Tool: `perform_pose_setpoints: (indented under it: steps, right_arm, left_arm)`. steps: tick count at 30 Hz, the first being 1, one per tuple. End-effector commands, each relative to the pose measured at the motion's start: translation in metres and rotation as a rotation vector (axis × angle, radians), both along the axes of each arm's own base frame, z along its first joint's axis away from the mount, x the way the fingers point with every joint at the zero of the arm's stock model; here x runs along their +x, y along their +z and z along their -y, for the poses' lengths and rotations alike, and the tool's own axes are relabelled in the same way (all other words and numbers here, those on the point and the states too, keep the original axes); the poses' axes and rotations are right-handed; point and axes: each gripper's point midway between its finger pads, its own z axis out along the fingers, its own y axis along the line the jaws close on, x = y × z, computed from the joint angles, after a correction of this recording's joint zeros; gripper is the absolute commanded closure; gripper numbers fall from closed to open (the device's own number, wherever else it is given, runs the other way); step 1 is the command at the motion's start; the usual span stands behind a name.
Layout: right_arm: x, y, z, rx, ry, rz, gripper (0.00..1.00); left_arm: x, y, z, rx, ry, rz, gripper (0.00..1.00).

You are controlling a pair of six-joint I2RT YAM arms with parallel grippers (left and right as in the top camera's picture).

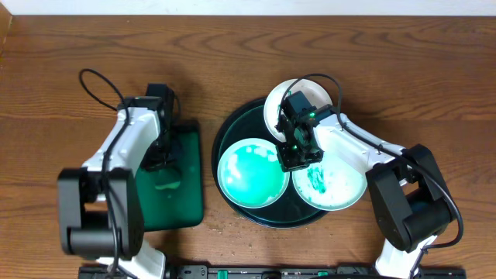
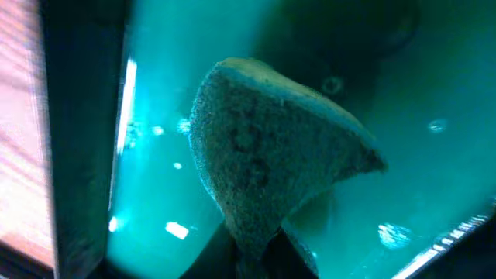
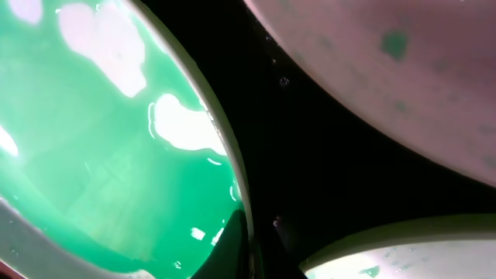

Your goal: Clean dirty plates on tray and stack at the side

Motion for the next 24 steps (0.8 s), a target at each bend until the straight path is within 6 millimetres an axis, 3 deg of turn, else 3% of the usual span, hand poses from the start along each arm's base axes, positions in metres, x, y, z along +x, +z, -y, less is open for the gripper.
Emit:
perform_pose_setpoints:
  steps: [1, 5, 8, 14, 24]
  right_arm:
    - [-0.01, -0.01, 0.002, -0.021, 0.03, -0.034, 0.99]
    - [-0.008, -0.01, 0.001, -0.014, 0.029, -0.022, 0.99]
    - [-0.004, -0.01, -0.002, -0.005, 0.03, -0.005, 0.99]
    - [0.005, -0.008, -0.01, -0.004, 0.049, 0.053, 0.99]
    - [0.012, 0.014, -0.031, -0.132, 0.159, 0.222, 0.99]
  left_arm:
    - [-0.004, -0.003, 0.002, -0.011, -0.007, -0.018, 0.74]
    - [-0.003, 0.002, 0.002, -0.012, -0.007, 0.0, 0.38]
    - [-0.003, 0.006, 0.002, -0.012, -0.007, 0.01, 0.24]
    - [0.0, 0.02, 0.002, -0.014, -0.007, 0.061, 0.21]
    - [0.003, 0.063, 0.006, -0.044, -0.008, 0.215, 0.2]
